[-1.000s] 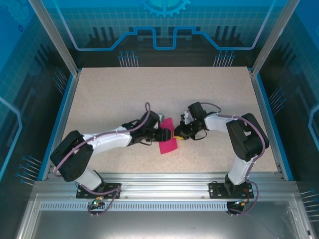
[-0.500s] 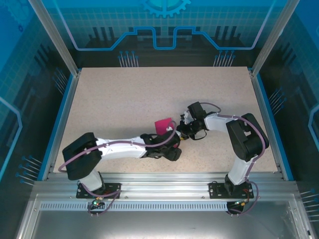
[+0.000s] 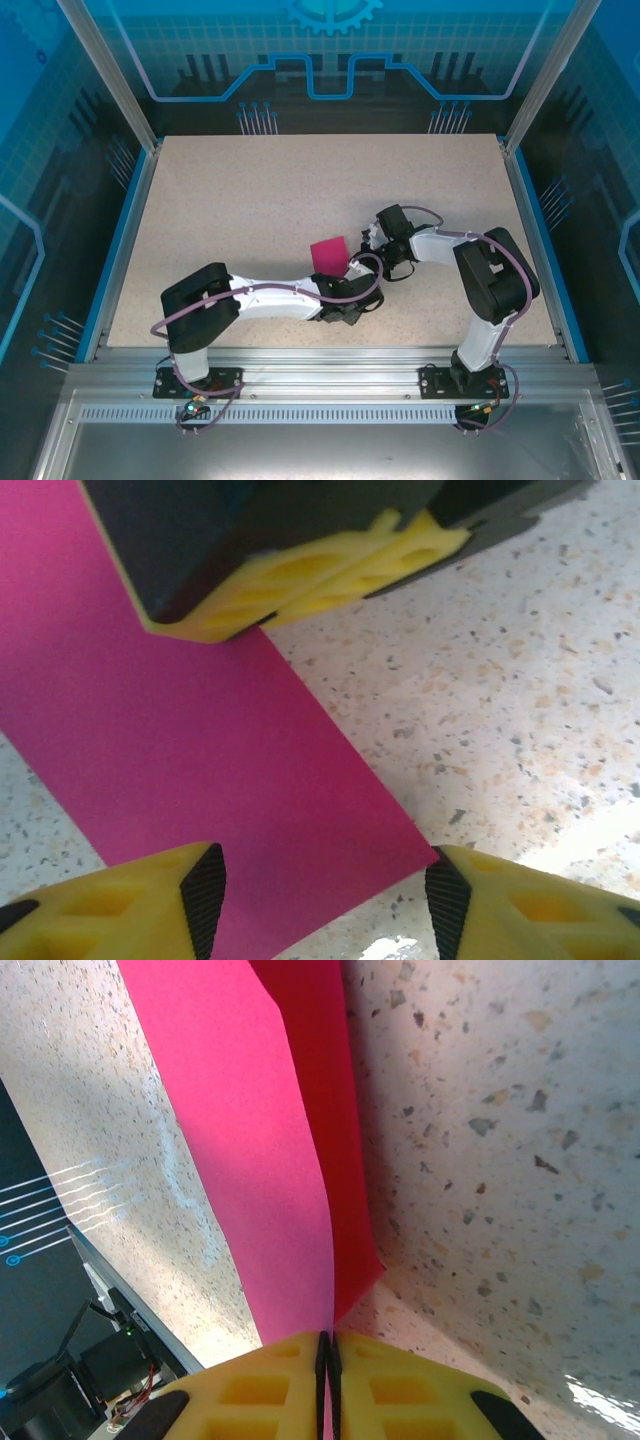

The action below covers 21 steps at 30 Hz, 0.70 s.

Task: Fold a paper plane with a square sheet of paper (pick it up from the middle)
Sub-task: Third fold the triangle at the center of the table.

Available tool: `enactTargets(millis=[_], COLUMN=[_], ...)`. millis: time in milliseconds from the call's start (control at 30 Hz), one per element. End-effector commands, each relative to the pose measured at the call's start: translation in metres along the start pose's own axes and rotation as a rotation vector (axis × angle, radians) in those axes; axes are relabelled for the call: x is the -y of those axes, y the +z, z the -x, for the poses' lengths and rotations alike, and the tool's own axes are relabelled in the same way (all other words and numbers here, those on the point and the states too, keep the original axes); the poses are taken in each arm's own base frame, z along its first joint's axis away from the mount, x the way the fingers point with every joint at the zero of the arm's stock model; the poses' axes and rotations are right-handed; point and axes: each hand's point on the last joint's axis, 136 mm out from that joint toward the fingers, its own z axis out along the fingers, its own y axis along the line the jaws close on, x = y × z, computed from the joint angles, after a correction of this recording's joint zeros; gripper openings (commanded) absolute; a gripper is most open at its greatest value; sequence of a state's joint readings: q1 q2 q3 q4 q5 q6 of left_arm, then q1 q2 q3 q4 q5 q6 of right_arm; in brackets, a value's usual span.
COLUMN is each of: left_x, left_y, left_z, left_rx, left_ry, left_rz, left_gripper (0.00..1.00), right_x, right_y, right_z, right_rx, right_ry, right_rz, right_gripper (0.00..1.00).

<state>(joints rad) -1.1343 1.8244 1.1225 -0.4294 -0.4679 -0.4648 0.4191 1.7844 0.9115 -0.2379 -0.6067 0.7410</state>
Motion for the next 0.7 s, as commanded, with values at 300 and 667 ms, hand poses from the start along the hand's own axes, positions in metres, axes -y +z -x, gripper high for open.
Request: enactTargets(millis=[300, 667], left_x=[-0.01, -0.016], left_y=[-0.021, -0.023], left_z=[0.013, 0.017], left_rx=[0.09, 0.102], left_ry=[0.001, -0.048], left_rz=[0.016, -0.049], left_gripper=[0.31, 0.07], right_x=[0.0, 0.0], right_y=[0.003, 0.001], right_z=[-0.005, -0.006], right_rx=[-0.034, -0.035], right_ry=[-0.002, -0.017], right_rz=[-0.01, -0.019], right_gripper=[0.13, 0.14])
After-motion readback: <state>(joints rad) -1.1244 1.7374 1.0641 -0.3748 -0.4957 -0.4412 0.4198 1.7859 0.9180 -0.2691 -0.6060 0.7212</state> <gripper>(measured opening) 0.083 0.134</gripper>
